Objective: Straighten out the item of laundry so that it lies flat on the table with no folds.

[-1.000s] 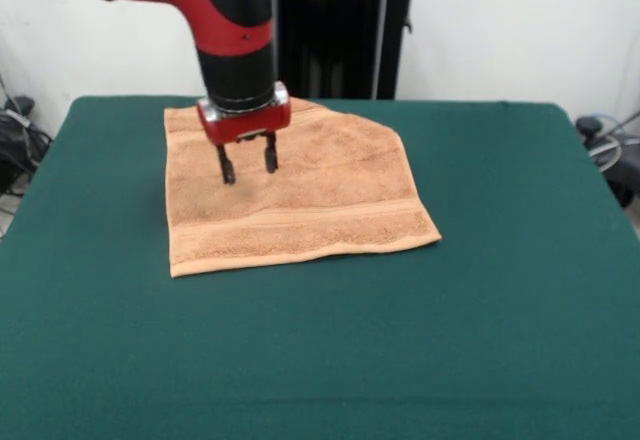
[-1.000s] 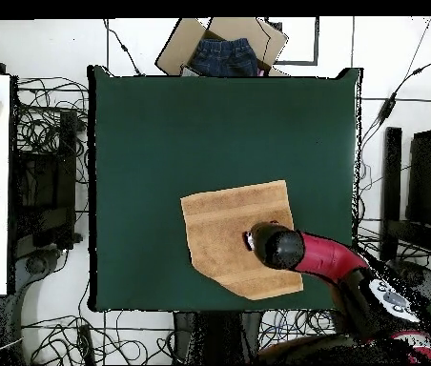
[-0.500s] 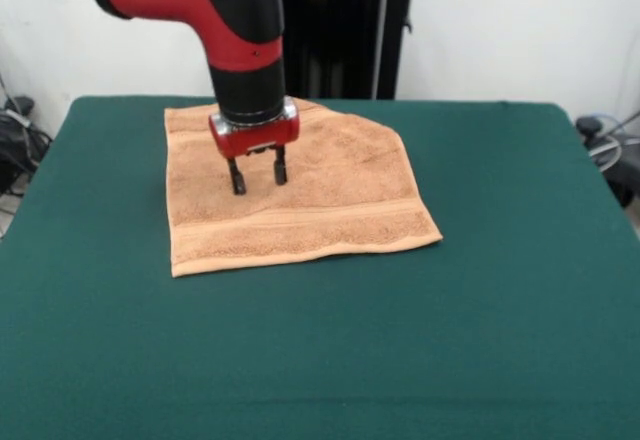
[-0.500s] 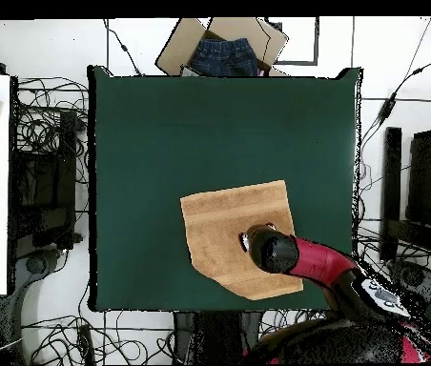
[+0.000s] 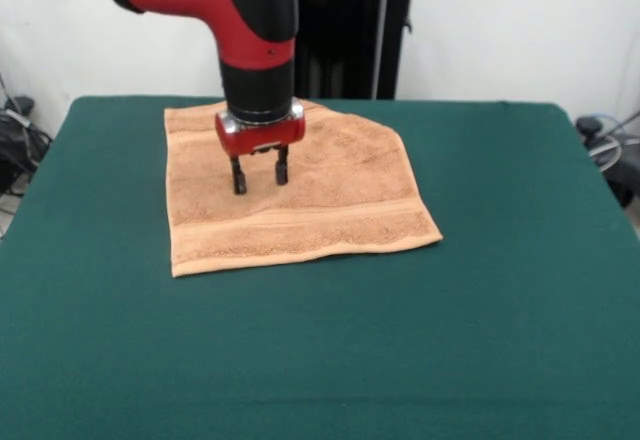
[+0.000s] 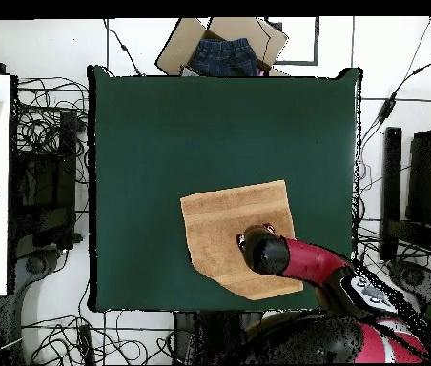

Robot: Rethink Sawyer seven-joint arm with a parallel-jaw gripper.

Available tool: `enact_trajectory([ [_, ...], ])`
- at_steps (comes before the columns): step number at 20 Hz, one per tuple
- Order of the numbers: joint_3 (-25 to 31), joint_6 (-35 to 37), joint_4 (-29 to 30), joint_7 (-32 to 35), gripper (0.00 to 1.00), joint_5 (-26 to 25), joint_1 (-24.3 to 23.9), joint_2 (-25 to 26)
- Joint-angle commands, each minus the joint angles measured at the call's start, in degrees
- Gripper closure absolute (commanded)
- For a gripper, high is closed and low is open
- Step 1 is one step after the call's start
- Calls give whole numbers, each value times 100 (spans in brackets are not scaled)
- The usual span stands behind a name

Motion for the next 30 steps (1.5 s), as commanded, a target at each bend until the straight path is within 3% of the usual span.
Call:
enact_trajectory([
  [1,-302,60,-717,1013,0,32,405,-11],
  [5,-531,453,-642,968,0,76,657,-434],
  [12,-449,166,-591,985,0,74,598,-348],
  [22,-123,-159,-574,919,0,-28,135,103],
  [28,252,-269,-1203,637,0,-120,-193,1138],
  [30,383,-486,-1238,592,0,-234,-306,1267],
])
